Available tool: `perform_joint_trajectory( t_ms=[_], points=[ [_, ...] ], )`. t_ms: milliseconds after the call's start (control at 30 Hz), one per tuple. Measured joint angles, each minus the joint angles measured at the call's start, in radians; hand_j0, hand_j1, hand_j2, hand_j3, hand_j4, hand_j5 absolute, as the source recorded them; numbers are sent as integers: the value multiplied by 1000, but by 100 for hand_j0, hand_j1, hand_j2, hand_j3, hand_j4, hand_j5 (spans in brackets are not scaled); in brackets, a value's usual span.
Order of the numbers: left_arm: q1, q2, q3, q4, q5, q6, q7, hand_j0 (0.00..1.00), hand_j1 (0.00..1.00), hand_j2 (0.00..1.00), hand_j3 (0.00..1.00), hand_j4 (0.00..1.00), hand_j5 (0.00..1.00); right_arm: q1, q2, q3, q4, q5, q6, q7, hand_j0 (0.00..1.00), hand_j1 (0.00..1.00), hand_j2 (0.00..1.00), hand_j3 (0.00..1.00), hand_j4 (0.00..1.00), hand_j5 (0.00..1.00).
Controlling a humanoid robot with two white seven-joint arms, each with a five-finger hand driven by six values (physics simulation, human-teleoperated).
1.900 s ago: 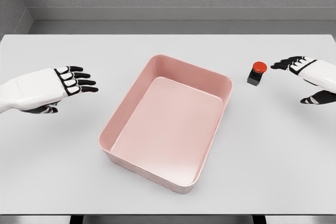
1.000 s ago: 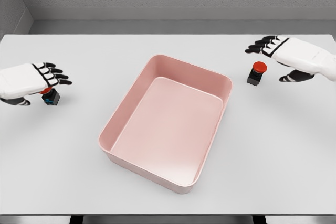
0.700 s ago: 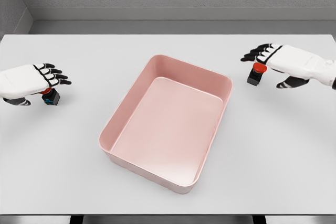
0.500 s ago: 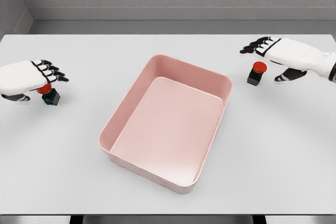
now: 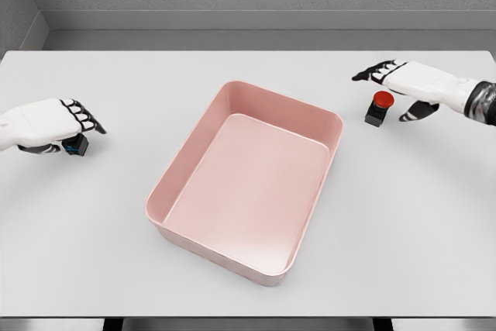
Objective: Put the industrial switch in the basket with both arms
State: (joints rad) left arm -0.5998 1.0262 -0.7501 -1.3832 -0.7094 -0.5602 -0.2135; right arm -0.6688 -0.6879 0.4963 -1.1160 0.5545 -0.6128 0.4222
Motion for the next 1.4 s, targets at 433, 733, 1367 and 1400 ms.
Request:
perform_joint_trajectory(
  t_ms=[433, 733, 1367, 1400],
  points=[
    [0, 5, -2, -1, -2, -2, 0, 57, 57, 57, 57, 57, 57, -8, 60, 0, 63, 74, 0, -1, 78, 78, 78, 78, 78, 78],
    [2, 7, -4, -6, -1, -11, 1, 53, 53, 53, 53, 53, 53, -9, 62, -5, 68, 104, 0, -3, 58, 58, 58, 58, 58, 58],
    [-83, 16, 5, -86, 15, -49, -8, 46, 46, 46, 46, 46, 46, -25, 58, -10, 67, 117, 0, -3, 43, 43, 43, 43, 43, 43],
    [-92, 16, 7, -87, 21, -50, -8, 46, 46, 46, 46, 46, 46, -29, 58, -10, 67, 117, 0, -3, 42, 42, 42, 42, 42, 42]
  ],
)
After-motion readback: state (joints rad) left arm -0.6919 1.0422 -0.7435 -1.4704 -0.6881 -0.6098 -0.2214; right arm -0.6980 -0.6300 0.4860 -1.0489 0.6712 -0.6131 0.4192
